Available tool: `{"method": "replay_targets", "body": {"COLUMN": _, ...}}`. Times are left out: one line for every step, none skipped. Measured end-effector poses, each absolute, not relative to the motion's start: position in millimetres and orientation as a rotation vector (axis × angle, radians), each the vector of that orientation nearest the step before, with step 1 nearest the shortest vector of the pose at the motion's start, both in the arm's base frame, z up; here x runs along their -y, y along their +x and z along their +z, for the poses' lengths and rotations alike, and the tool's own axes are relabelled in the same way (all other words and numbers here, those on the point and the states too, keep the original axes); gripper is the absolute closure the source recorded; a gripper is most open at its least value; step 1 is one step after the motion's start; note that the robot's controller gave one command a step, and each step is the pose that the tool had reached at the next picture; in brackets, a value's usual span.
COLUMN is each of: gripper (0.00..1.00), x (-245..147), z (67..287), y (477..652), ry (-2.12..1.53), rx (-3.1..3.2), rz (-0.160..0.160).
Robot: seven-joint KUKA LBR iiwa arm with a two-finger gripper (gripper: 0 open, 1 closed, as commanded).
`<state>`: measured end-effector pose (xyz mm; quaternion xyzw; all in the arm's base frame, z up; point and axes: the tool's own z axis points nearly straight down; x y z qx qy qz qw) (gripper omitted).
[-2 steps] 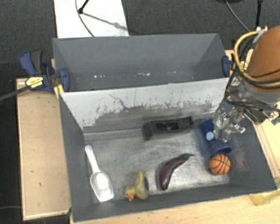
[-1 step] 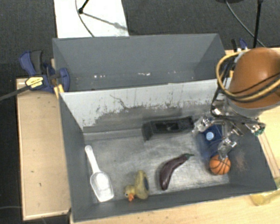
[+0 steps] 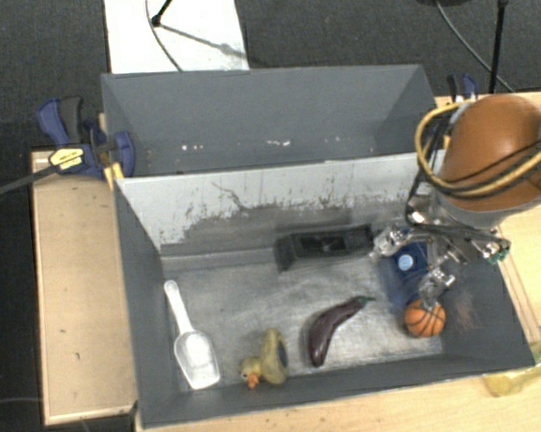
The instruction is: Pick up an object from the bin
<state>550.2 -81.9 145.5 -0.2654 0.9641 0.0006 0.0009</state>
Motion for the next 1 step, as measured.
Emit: {"method": "replay_targets", "body": {"gripper": 1.0, "x": 100.5, "z": 89.5, "y": 540.2, "ry": -1.175, "rx": -2.874, "rz": -0.019}}
